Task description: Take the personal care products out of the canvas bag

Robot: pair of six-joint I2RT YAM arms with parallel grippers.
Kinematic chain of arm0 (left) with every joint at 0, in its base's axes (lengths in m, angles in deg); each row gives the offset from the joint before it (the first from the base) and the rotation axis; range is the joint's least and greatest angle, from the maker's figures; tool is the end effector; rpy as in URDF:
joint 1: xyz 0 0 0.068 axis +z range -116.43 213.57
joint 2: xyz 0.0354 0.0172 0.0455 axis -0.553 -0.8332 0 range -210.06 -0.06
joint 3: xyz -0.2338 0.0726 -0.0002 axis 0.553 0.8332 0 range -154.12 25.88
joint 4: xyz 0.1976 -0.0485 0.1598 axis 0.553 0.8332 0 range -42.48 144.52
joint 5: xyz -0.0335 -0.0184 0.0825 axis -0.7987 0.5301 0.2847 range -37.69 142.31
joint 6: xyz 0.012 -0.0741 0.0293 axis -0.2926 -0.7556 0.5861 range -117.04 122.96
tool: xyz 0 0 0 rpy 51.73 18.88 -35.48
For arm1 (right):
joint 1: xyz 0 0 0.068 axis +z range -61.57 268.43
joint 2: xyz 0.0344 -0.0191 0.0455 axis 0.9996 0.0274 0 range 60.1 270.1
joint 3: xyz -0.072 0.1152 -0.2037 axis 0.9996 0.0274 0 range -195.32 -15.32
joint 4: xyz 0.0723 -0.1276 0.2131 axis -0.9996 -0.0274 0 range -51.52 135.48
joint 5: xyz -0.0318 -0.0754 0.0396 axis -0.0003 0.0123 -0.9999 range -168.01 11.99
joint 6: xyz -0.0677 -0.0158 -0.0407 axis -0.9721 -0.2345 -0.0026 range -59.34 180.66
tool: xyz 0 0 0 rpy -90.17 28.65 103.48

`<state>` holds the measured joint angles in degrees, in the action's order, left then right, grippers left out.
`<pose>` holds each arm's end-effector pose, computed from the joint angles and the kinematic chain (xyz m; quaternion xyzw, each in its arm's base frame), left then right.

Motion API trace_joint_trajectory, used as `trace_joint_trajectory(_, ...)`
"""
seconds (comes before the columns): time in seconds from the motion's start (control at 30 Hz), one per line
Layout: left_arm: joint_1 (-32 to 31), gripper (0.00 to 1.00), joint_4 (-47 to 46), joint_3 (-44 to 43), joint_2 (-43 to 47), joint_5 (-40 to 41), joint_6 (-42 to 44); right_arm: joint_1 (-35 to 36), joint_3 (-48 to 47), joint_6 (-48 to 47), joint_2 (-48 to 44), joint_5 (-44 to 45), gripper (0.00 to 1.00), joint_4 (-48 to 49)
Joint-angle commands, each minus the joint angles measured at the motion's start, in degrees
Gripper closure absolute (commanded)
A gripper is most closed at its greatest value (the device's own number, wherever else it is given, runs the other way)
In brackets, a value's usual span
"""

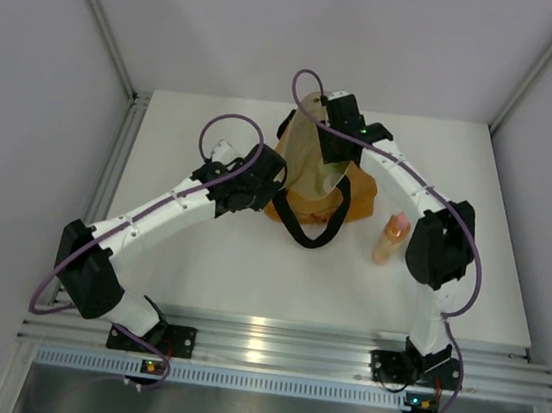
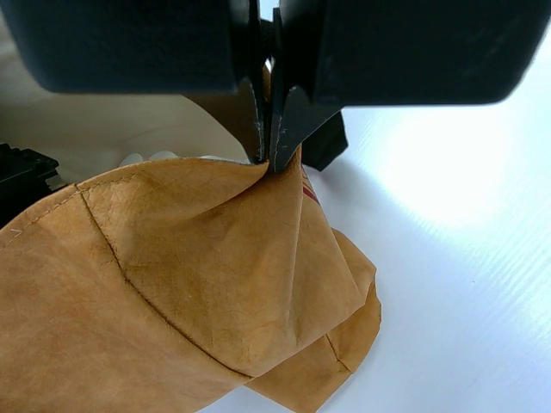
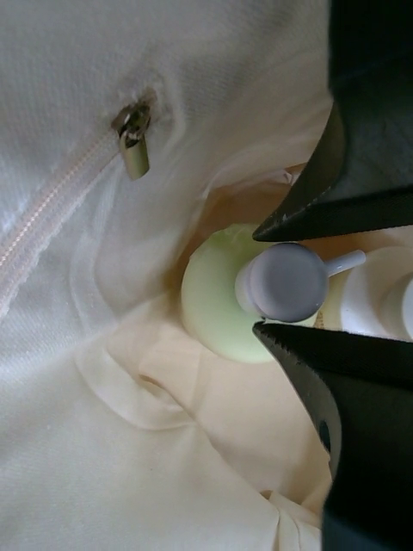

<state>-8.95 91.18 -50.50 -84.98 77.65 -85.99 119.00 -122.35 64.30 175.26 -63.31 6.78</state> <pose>0.2645 -0.2019 0.2626 -0.4291 0.8203 -0.2029 0.3190 0.4091 0.2211 0.2483 -0.1690 0.9079 -0.0064 0.3837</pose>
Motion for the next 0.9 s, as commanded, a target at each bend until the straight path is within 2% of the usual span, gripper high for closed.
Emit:
trace_joint_trajectory(0.0, -0.10, 1.00, 0.90, 0.88, -1.03, 0.58, 0.79, -0.68, -0.20, -0.04, 1.92, -2.22, 0.62, 1.08)
trace_joint_trajectory(0.17, -0.10, 1.00, 0.81, 1.06, -0.77, 0.67, 0.62, -0.68, 1.02, 0.58, 1.13, -2.92, 0.69, 0.99)
trace_joint_trajectory(0.27, -0.10, 1.00, 0.81, 0.97, -0.59, 0.76, 0.62, -0.60, 1.99, 1.19, 0.25, -3.80, 0.87, 1.08)
trace_joint_trajectory(0.37, -0.10, 1.00, 0.90, 1.23, -0.50, 0.76, 0.53, -0.33, 1.73, 1.72, -0.63, -4.06, 1.00, 1.08)
trace_joint_trajectory(0.87, -0.28, 1.00, 0.90, 1.23, -0.33, 1.20, 0.09, 3.53, -5.48, 2.86, -6.78, -0.73, 1.00, 0.82)
